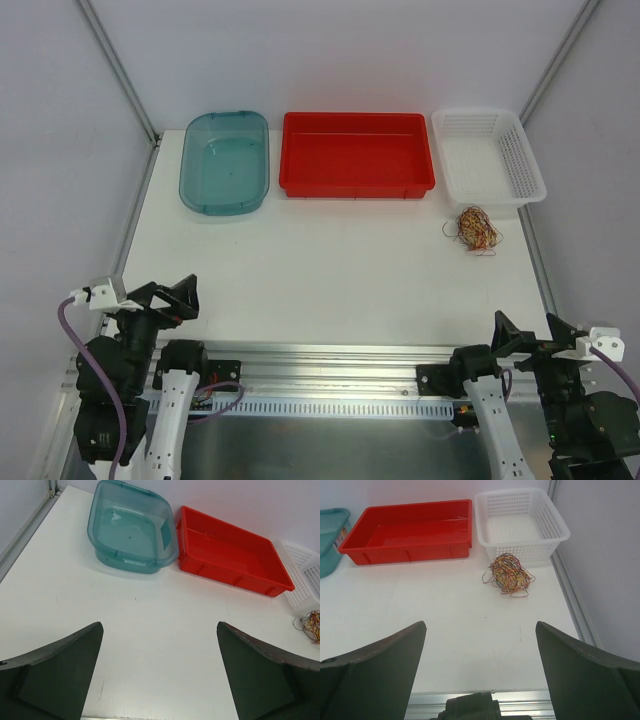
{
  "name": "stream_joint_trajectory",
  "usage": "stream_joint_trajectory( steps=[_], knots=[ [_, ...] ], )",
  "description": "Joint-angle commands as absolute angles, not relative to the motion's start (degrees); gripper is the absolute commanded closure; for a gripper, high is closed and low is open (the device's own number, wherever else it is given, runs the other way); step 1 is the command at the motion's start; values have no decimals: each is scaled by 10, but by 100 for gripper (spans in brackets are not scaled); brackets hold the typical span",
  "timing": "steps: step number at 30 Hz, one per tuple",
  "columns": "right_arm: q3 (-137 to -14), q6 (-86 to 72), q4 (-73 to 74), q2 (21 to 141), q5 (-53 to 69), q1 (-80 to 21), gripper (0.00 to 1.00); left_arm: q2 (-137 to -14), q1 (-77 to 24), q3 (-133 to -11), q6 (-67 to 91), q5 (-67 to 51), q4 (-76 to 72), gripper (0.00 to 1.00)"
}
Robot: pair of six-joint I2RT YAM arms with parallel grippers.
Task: Untangle the cables
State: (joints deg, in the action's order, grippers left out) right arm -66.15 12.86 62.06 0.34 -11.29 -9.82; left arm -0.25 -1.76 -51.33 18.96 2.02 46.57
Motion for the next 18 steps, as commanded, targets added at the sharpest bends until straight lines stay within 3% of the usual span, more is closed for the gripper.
stream_joint_trajectory(
  steps=[1,13,18],
  knots=[
    [-657,111,612,-77,-99,-97,3,54,-12,-503,209,25,446,1],
    [-639,33,583,142,20,-97,3,-161,-12,-475,286,-34,435,1],
    [-642,-13,583,296,34,-97,3,-259,-12,-475,276,-69,432,1]
  ],
)
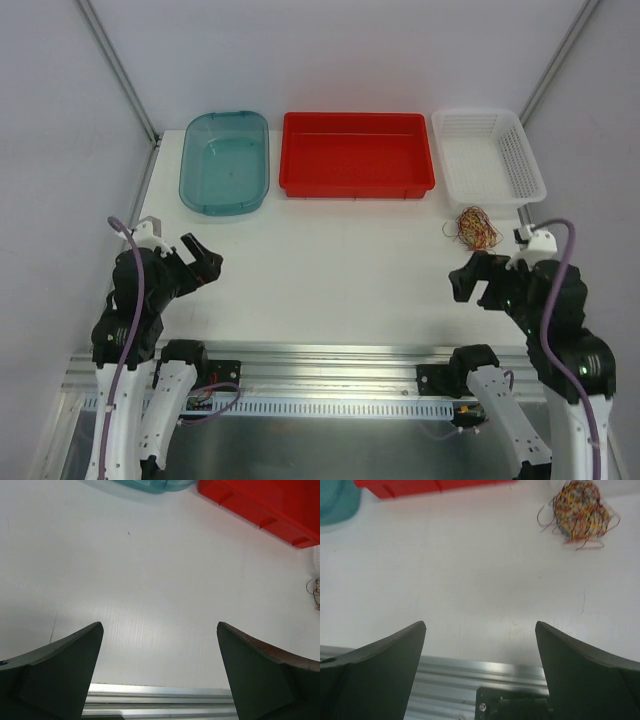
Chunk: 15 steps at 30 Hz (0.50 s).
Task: Untangle the cables
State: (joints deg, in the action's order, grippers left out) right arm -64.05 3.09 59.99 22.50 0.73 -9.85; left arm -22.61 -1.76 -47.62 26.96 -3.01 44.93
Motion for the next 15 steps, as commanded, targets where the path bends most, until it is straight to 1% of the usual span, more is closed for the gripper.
stream_joint_trajectory(
  steps=[1,3,4,6,7,9,10,11,12,14,15],
  knots=[
    [-643,-24,583,316,27,-98,3,-271,-12,-474,271,-70,429,1],
    [-645,-37,570,378,5,-98,3,-298,-12,-467,257,-78,423,1],
    [-642,-38,560,394,-37,-98,3,-306,-12,-465,242,-83,418,1],
    [-634,-36,516,432,-77,-97,3,-320,-12,-449,233,-91,398,1],
    [-627,-34,500,473,-116,-91,3,-323,-12,-442,230,-94,389,1],
    [-622,-34,451,514,-138,-78,2,-317,-12,-410,229,-108,358,1],
    [-621,-39,433,560,-140,-56,1,-314,-12,-397,230,-111,347,1],
    [-620,-44,398,581,-138,-41,1,-303,-12,-371,233,-113,328,1],
    [-620,-47,381,604,-135,-16,5,-298,-12,-359,234,-116,323,1],
    [-621,-49,326,656,-143,-2,9,-287,-12,-326,237,-113,311,1],
    [-621,-49,307,671,-146,13,13,-280,-12,-327,236,-121,309,1]
  ],
)
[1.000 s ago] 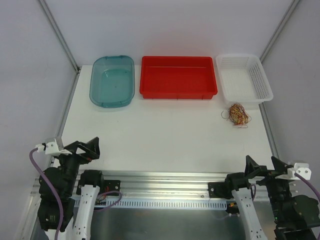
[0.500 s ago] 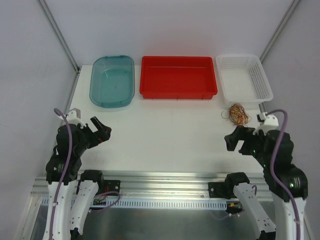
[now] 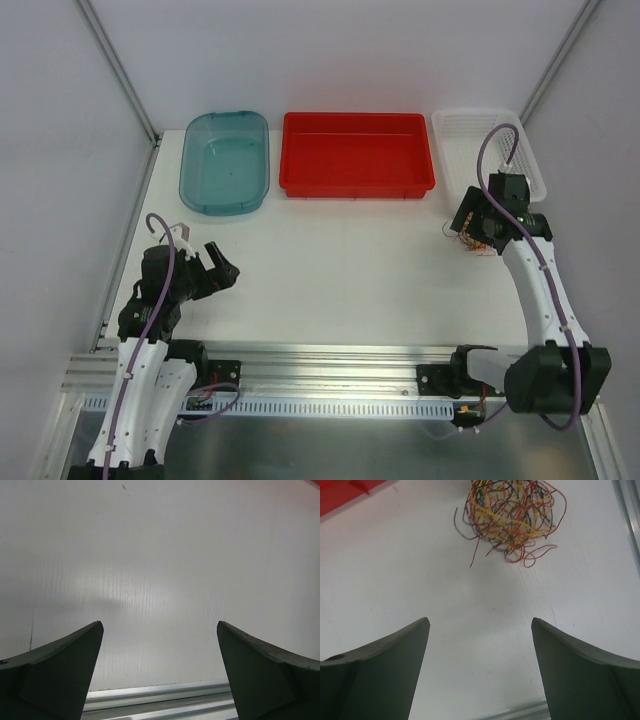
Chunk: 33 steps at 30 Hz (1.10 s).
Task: Untangle the cables
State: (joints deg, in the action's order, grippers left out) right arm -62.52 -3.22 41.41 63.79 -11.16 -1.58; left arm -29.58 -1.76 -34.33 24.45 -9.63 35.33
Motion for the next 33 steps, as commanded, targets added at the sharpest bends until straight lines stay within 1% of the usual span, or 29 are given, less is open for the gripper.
stream_joint_trajectory(
  steps=[1,3,4,7,8,12,13,15,16,17,19,20,22,23,25,26,28,29,31,32,33],
  knots=[
    [-621,-51,288,704,-144,19,15,-276,-12,-331,235,-126,308,1],
    [-628,-49,235,739,-136,33,16,-265,-12,-325,239,-129,299,1],
    [-633,-44,208,783,-134,37,15,-263,-12,-323,240,-131,299,1],
    [-648,-38,175,848,-116,54,15,-256,-12,-321,238,-136,296,1],
    [-651,-37,166,887,-113,60,15,-255,-12,-320,237,-136,295,1],
    [-651,-24,163,945,-67,71,15,-265,-12,-321,235,-143,294,1],
    [-642,-24,157,944,-57,71,16,-266,-12,-321,235,-146,292,1],
    [-621,-25,144,927,-27,69,26,-272,-11,-322,234,-149,292,1],
    [-600,-25,139,919,-18,69,34,-272,-11,-322,235,-149,293,1],
    [-591,-24,140,908,-9,63,49,-272,-11,-322,234,-153,293,1],
    [-561,-12,141,864,-7,51,65,-271,-11,-320,234,-156,291,1],
    [-551,-10,144,847,-6,34,79,-269,-11,-319,234,-162,289,1],
    [-536,-5,156,793,-5,12,91,-270,-11,-317,233,-170,285,1],
    [-523,-4,161,775,-5,-14,98,-271,-11,-316,233,-179,283,1],
    [-514,-4,179,718,-5,-51,99,-276,-11,-316,232,-188,280,1],
    [-512,-3,186,700,-7,-95,99,-277,-11,-315,231,-194,277,1],
    [-513,-3,206,666,-11,-145,99,-280,-11,-313,230,-216,272,1],
    [-514,-4,208,638,-4,-193,99,-286,-12,-312,230,-225,269,1],
    [-513,-4,210,618,-5,-244,99,-291,-12,-308,231,-259,258,1],
    [-513,12,209,607,17,-293,99,-296,-12,-307,232,-271,252,1],
    [-512,18,208,606,22,-317,98,-299,-13,-304,234,-285,243,1]
  ],
)
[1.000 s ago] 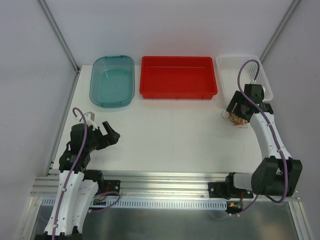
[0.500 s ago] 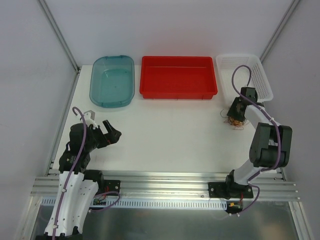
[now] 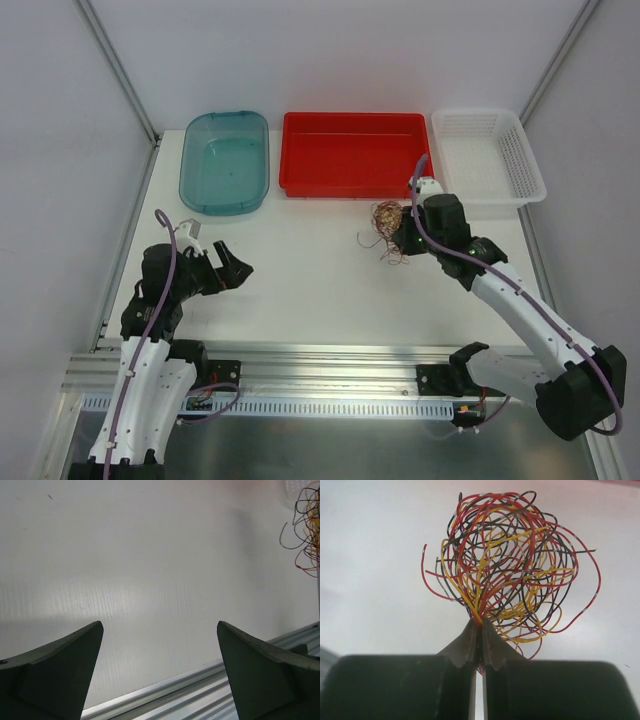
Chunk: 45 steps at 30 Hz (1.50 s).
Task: Untangle the cables
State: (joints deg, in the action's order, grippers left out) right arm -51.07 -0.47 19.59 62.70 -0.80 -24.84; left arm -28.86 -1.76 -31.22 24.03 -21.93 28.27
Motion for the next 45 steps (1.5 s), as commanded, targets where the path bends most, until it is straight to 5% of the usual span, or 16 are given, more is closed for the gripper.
stream_joint_trajectory(
  steps=[1,6,10,15,21,28,38,45],
  knots=[
    [-510,22,207,606,21,-342,97,-304,-13,-303,236,-306,238,1],
    [-484,63,186,648,56,-451,84,-311,-38,-287,288,-345,217,1],
    [-460,59,185,674,50,-475,48,-320,-100,-274,330,-319,193,1],
    [-448,33,204,620,18,-481,38,-368,-223,-293,387,-206,164,1],
    [-425,-33,216,532,-45,-480,38,-535,-369,-407,372,-105,132,3],
    [-381,-117,193,493,-36,-481,38,-748,-430,-529,326,-98,147,17],
    [-324,-163,128,501,-22,-487,38,-828,-486,-564,341,-6,192,41],
    [-319,-192,118,518,-42,-510,38,-810,-531,-570,364,46,219,44]
  ],
)
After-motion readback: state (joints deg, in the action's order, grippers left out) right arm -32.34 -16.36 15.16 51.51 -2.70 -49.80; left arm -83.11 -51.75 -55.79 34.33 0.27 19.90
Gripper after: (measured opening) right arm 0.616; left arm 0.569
